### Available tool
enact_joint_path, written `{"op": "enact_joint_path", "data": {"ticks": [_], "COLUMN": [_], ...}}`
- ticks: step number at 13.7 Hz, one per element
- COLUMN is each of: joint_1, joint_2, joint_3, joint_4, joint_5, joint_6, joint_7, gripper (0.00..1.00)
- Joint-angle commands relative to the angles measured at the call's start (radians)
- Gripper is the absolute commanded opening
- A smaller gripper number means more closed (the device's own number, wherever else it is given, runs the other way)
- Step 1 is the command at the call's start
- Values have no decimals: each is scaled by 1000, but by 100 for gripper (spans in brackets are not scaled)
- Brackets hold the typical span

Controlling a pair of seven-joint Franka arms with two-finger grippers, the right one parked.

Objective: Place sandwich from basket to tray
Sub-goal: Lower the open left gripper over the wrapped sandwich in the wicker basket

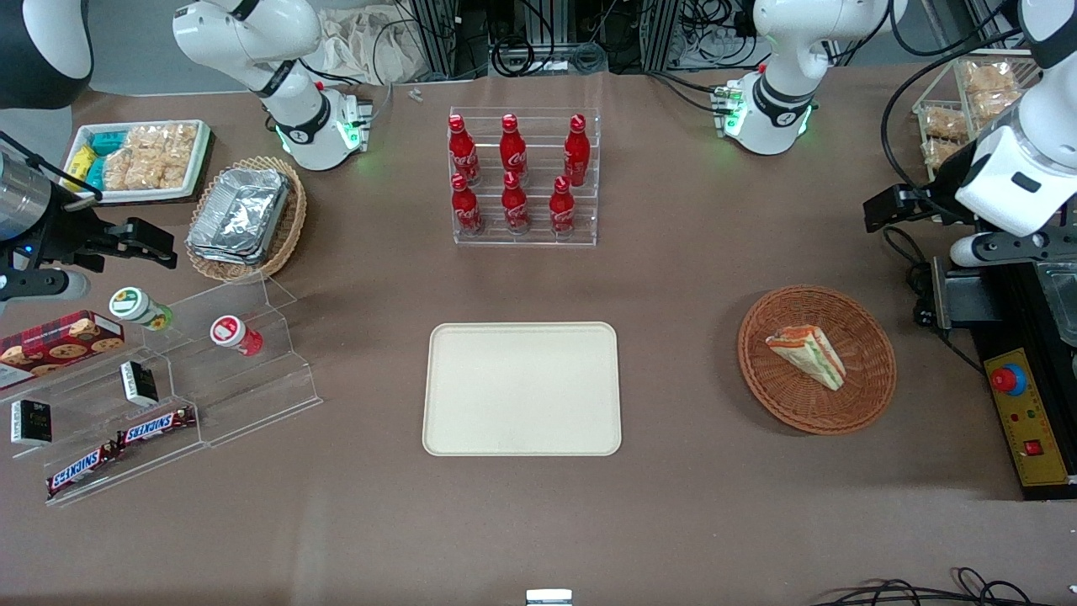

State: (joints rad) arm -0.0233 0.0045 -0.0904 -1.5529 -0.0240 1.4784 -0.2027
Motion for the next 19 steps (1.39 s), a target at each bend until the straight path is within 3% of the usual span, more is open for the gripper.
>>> {"op": "enact_joint_path", "data": {"ticks": [1,6,14,19], "joint_1": [-9,-6,32,31], "joint_2": [23,23,43,190], "joint_3": [12,15,23,21], "joint_4": [39,-38,-372,-438], "joint_5": [2,-10,1,2], "joint_6": [-21,23,443,658], "joint_7": [12,-63,-193,-411], "gripper": [100,100,100,100]}}
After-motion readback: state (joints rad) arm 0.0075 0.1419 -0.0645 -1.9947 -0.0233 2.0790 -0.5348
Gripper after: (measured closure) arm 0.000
